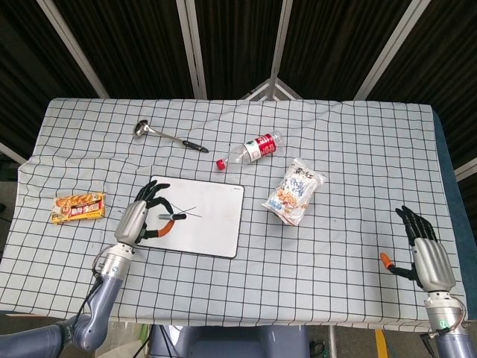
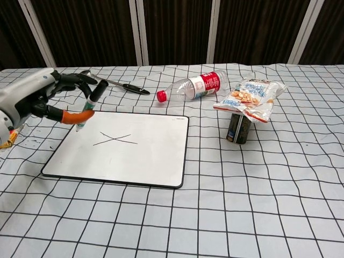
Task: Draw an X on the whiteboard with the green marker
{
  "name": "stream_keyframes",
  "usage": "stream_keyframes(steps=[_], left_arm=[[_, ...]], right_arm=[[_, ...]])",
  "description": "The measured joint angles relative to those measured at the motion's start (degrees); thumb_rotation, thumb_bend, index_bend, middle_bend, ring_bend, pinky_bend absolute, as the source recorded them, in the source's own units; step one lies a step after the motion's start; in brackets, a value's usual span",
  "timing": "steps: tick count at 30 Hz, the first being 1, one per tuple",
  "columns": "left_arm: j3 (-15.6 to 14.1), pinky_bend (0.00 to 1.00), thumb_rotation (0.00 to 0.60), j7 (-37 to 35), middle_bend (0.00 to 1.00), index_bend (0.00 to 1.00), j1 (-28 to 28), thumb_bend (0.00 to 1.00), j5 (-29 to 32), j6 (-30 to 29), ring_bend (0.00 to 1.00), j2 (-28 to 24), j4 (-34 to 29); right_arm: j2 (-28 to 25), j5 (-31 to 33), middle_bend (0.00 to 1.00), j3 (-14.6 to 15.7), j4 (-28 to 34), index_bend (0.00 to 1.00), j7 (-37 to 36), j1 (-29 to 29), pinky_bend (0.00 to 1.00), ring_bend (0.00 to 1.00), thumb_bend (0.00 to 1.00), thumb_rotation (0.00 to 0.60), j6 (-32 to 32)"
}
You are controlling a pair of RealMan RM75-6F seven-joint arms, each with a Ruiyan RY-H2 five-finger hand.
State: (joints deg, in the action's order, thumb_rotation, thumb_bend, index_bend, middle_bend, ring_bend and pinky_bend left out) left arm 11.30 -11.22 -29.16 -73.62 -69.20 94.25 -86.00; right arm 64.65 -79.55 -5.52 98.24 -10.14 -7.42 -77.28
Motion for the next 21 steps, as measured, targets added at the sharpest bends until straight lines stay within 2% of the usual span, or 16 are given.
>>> stream_keyframes(steps=[9, 21], left_arm=[[3.2, 0.0, 0.6, 2.5, 0.15, 0.72, -4.0, 0.53, 2.4, 3.6, 0.0, 4.2, 3.3], [4.4, 0.0, 0.6, 5.3, 0.15, 0.72, -8.3, 0.53, 4.6, 7.0, 0.0, 12.6, 12.4]], right_arm=[[-0.2, 0.2, 0.0, 0.0, 0.0, 0.0, -0.4, 0.0, 0.0, 0.0, 0.31, 0.6, 0.4], [-0.5, 0.4, 0.0, 0.0, -0.1, 0.0, -1.4, -0.2, 0.0, 0.0, 0.31, 0.6, 0.9]])
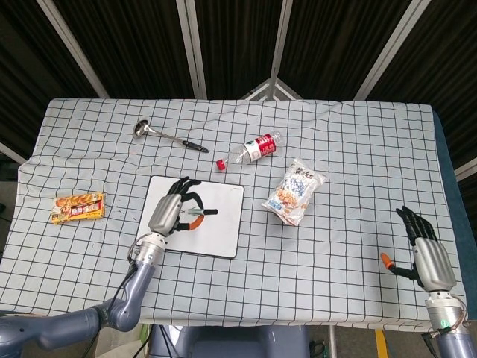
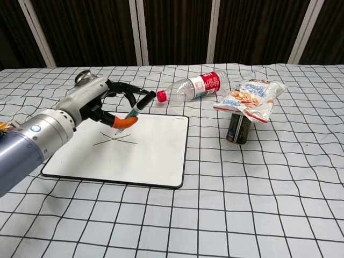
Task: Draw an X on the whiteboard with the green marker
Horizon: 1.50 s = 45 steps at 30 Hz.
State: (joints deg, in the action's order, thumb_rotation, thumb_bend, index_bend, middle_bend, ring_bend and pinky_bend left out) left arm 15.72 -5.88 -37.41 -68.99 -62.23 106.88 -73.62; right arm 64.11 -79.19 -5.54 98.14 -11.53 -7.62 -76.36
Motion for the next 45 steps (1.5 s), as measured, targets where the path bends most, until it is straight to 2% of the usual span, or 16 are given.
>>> stream_keyframes(steps=[8, 21, 40, 45], left_arm=[[1.0, 0.0, 0.6, -0.4, 0.15, 0.72, -2.3, 0.53, -0.1, 1.1, 0.0, 3.9, 4.9], [1.7, 0.0, 0.6, -1.7, 0.15, 0.73, -3.8, 0.53, -0.7, 1.5, 0.0, 6.8, 8.3], [1.1, 0.0, 0.6, -2.7, 0.15, 0.73, -3.2, 0.53, -1.2, 1.4, 0.0, 7.3, 9.9], [1.5, 0.0, 0.6, -5.5, 0.15, 0.73, -3.2, 0.53, -2.8, -0.1, 0.0, 7.3, 9.2]], right_arm=[[0.1, 0.2, 0.0, 0.0, 0.2, 0.0, 0.0, -0.1, 0.0, 0.0, 0.31, 0.6, 0.3], [0.0, 0.2, 0.0, 0.0, 0.1, 0.0, -0.4, -0.1, 0.0, 0.0, 0.31, 0.6, 0.3], [0.0, 0.3, 0.0, -0.1, 0.2, 0.0, -0.3, -0.2, 0.0, 0.0, 0.31, 0.6, 0.4], [0.1, 0.2, 0.0, 0.0, 0.2, 0.0, -0.2, -0.2, 0.0, 0.0, 0.31, 0.6, 0.3]])
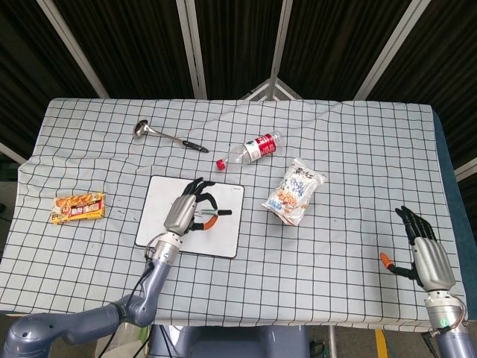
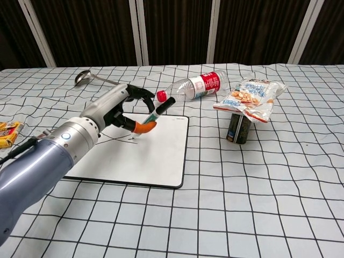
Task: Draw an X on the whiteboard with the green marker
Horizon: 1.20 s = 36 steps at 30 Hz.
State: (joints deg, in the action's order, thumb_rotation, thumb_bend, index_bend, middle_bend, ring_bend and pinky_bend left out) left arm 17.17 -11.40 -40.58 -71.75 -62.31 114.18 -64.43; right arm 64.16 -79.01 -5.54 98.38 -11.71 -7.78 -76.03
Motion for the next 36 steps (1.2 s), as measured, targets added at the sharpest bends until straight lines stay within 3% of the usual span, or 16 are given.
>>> stream_keyframes(steps=[6, 11, 21, 27, 36], left_arm=[[1.0, 0.0, 0.6, -4.8, 0.15, 0.72, -0.6, 0.53, -3.9, -3.1, 0.0, -0.5, -2.2], [1.8, 0.0, 0.6, -3.9, 0.15, 0.72, -1.3, 0.53, -5.1, -3.8, 0.0, -2.0, -3.1], [-2.6, 0.0, 0.6, 9.6, 0.15, 0.72, -1.6, 0.52, -8.0, -0.2, 0.0, -12.0, -1.3], [-5.4, 0.0, 0.6, 18.0, 0.15, 0.7, -0.1, 0.5, -6.0, 3.1, 0.0, -17.5, -0.2], [-7.0, 0.0, 0.6, 21.1, 0.14, 0.69, 2.1, 0.48, -2.4, 5.0, 0.0, -19.0, 3.9]], right_arm=[[0.0, 0.1, 0.0, 0.0, 0.0, 0.0, -0.1, 0.0, 0.0, 0.0, 0.31, 0.6, 0.0], [-0.1, 0.1, 0.0, 0.0, 0.0, 0.0, -0.2, 0.1, 0.0, 0.0, 0.31, 0.6, -0.1], [-0.1, 0.0, 0.0, 0.1, 0.0, 0.0, 0.2, 0.1, 0.0, 0.0, 0.31, 0.6, -0.1], [0.0, 0.1, 0.0, 0.1, 0.1, 0.0, 0.5, 0.1, 0.0, 0.0, 0.31, 0.6, 0.0], [0.1, 0.3, 0.0, 0.0, 0.2, 0.0, 0.9, 0.0, 0.0, 0.0, 0.31, 0.6, 0.0]])
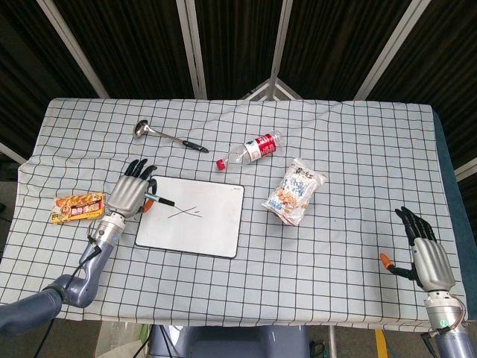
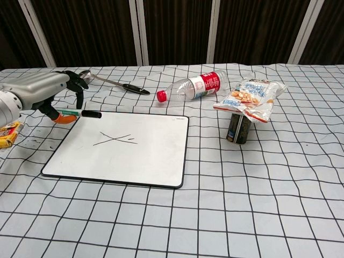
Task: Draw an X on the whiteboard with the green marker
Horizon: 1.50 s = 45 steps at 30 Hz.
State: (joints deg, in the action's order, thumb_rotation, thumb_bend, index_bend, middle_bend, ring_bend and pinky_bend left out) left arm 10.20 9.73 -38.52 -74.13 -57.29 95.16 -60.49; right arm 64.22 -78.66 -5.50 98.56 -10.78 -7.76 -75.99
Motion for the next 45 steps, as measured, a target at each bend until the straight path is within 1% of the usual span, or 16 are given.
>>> stream_keyframes(steps=[4, 10, 13, 16, 20, 23, 29, 32, 35, 38, 41, 44, 45], left_arm=[[-0.1, 0.0, 0.6, 0.0, 0.12, 0.66, 0.0, 0.46, 0.4, 0.3, 0.0, 0.7, 1.8], [-0.2, 0.0, 0.6, 0.1, 0.05, 0.58, -0.3, 0.37, 0.7, 0.8, 0.0, 2.0, 3.7], [-0.4, 0.0, 0.6, 1.2, 0.01, 0.52, -0.3, 0.32, 1.2, 1.3, 0.0, 2.3, 4.1], [-0.3, 0.0, 0.6, 3.0, 0.0, 0.45, -0.1, 0.29, 2.5, 2.0, 0.0, 2.5, 4.3], [0.0, 0.0, 0.6, 6.2, 0.0, 0.38, 0.2, 0.29, 5.0, 2.8, 0.0, 2.3, 3.8], [0.6, 0.0, 0.6, 7.5, 0.0, 0.3, 0.8, 0.28, 6.8, 2.7, 0.0, 1.9, 2.5], [2.0, 0.0, 0.6, 6.4, 0.0, 0.25, 2.1, 0.26, 8.0, 0.5, 0.0, 0.3, -0.8], [2.3, 0.0, 0.6, 5.0, 0.0, 0.21, 3.2, 0.22, 7.8, -1.3, 0.0, -1.1, -3.7], [2.1, 0.0, 0.6, 3.4, 0.0, 0.16, 4.9, 0.18, 6.8, -3.9, 0.0, -3.6, -8.3], [1.3, 0.0, 0.6, 2.2, 0.0, 0.11, 7.4, 0.14, 4.9, -7.8, 0.0, -7.1, -13.9], [-0.6, 0.0, 0.6, 1.4, 0.0, 0.05, 10.8, 0.12, 2.5, -11.7, 0.0, -11.9, -20.3], [-3.5, 0.0, 0.6, 1.0, 0.0, 0.01, 15.2, 0.11, -0.3, -16.4, 0.0, -17.7, -26.6], [-5.0, 0.0, 0.6, 0.8, 0.0, 0.0, 17.2, 0.1, -1.5, -18.4, 0.0, -19.9, -28.4]], right_arm=[[0.0, 0.1, 0.0, 0.0, 0.0, 0.0, 0.2, 0.0, 0.0, 0.0, 0.31, 0.6, 0.1], [0.0, 0.2, 0.0, 0.0, 0.0, 0.0, 0.1, 0.0, 0.0, 0.0, 0.31, 0.6, 0.1], [-0.1, 0.2, 0.0, 0.0, 0.0, 0.0, 0.1, 0.0, 0.0, 0.0, 0.31, 0.6, 0.1], [-0.1, 0.2, 0.0, 0.0, 0.0, 0.0, 0.0, 0.0, 0.0, 0.0, 0.31, 0.6, 0.1], [-0.1, 0.1, 0.0, 0.0, 0.1, 0.0, 0.0, 0.0, 0.0, 0.0, 0.31, 0.6, 0.2], [-0.1, 0.1, 0.0, 0.0, 0.1, 0.0, 0.1, 0.0, 0.0, 0.0, 0.31, 0.6, 0.1], [-0.1, 0.1, 0.0, 0.0, 0.0, 0.0, 0.1, 0.0, 0.0, 0.0, 0.31, 0.6, 0.1], [-0.2, 0.1, 0.0, 0.0, -0.1, 0.0, 0.1, 0.0, 0.0, 0.0, 0.31, 0.6, 0.1], [-0.2, 0.0, 0.0, 0.0, -0.2, 0.0, 0.1, 0.0, 0.0, 0.0, 0.31, 0.6, 0.1], [-0.3, -0.2, 0.0, 0.1, -0.3, 0.0, 0.3, 0.0, 0.0, 0.0, 0.31, 0.6, 0.1], [-0.3, -0.4, 0.0, 0.2, -0.4, 0.0, 1.1, -0.1, 0.0, 0.0, 0.31, 0.6, 0.0], [-0.3, -0.7, 0.0, 0.2, -0.7, 0.0, 2.1, 0.0, 0.0, 0.0, 0.31, 0.6, -0.5], [-0.2, -0.9, 0.0, 0.2, -0.9, 0.0, 2.5, 0.0, 0.0, 0.0, 0.31, 0.6, -0.8]])
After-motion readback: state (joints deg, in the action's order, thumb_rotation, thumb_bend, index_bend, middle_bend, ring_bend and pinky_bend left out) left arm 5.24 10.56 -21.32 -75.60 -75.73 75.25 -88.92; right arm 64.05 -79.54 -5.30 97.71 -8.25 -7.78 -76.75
